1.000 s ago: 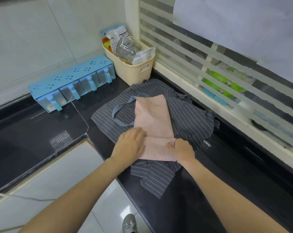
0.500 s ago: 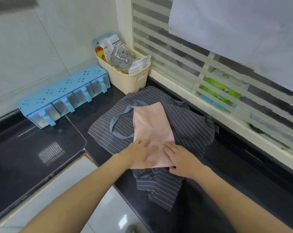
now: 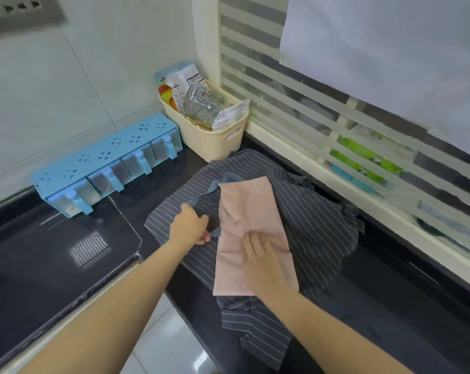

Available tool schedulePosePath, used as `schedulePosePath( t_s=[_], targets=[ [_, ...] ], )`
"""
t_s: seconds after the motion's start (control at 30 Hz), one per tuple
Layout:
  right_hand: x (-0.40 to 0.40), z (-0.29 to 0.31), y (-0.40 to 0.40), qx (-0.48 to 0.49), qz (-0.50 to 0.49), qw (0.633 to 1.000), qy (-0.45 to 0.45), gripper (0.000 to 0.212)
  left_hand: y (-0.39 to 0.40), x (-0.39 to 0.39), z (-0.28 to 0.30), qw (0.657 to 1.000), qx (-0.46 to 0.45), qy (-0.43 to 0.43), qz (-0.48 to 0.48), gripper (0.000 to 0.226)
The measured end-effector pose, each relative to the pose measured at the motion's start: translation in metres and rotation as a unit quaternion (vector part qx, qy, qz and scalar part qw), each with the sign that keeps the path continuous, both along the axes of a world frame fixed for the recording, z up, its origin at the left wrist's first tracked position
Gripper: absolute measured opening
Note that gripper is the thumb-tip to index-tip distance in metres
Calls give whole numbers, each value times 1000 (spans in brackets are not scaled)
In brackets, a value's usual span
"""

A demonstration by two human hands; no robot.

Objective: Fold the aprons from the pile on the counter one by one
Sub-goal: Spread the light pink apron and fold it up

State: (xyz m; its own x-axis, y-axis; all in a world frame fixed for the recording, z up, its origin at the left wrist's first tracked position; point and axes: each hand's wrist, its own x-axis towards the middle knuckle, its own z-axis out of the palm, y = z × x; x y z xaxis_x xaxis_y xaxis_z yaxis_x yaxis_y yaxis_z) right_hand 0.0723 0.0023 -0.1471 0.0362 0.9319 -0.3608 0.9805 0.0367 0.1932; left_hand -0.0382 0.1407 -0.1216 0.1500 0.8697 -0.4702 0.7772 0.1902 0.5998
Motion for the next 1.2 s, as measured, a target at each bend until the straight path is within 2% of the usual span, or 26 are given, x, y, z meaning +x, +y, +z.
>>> schedulePosePath(
  t_s=[0.03, 0.17, 0.2, 0.27, 0.33, 0.37, 0.43, 0.5, 0.57, 0.63, 0.73, 0.8, 0.9, 1.0, 1.1, 1.17, 1.2],
  targets=[
    [2, -1, 3, 2, 18, 1000, 8, 55, 4, -2, -1, 999, -23, 20, 18, 37],
    [26, 10, 22, -19, 16, 996, 90, 45, 23, 2, -7, 997, -45, 63, 30, 34],
    [30, 9, 27, -27, 38, 996, 82, 44, 26, 5, -6, 995, -37, 91, 16, 42],
    [36, 8, 33, -23, 70, 995, 66, 46, 25, 7, -4, 978, -2, 198, -72, 62],
    [37, 5, 39, -22, 90, 995, 41, 57, 30, 8, 1, 955, 17, 262, -139, 57],
    [36, 1, 43, -32, 93, 994, 38, 65, 39, 9, 4, 952, 23, 268, -143, 50],
    [37, -1, 49, -73, 91, 992, 48, 74, 63, 14, 18, 965, 65, 232, -103, 34],
    [38, 1, 54, -103, 111, 987, 47, 70, 89, 23, 40, 967, 193, 159, -59, 20],
    [39, 2, 54, -90, 124, 987, 53, 71, 111, 37, 71, 940, 329, 74, -50, 20],
    [37, 1, 50, -77, 122, 988, 57, 79, 127, 53, 104, 918, 391, -53, -32, 20],
    [39, -3, 49, -104, 83, 989, 66, 84, 148, 75, 137, 907, 364, -210, 25, 21],
    [41, -3, 54, -135, 54, 987, 71, 85, 145, 80, 138, 923, 318, -216, -11, 28],
    [45, -1, 59, -157, 70, 984, 40, 83, 118, 71, 118, 927, 331, -101, -144, 39],
    [49, -7, 65, -138, 70, 987, 47, 77, 82, 57, 83, 932, 325, -6, -163, 40],
    [45, 0, 66, -83, 6, 989, 126, 56, 48, 46, 48, 969, 204, 12, -136, 40],
    [44, 12, 57, -53, 4, 994, 96, 55, 37, 40, 24, 984, 95, 42, -146, 31],
    [47, 19, 50, -32, -22, 996, 83, 54, 35, 38, 17, 980, 44, 80, -175, 26]
  ],
)
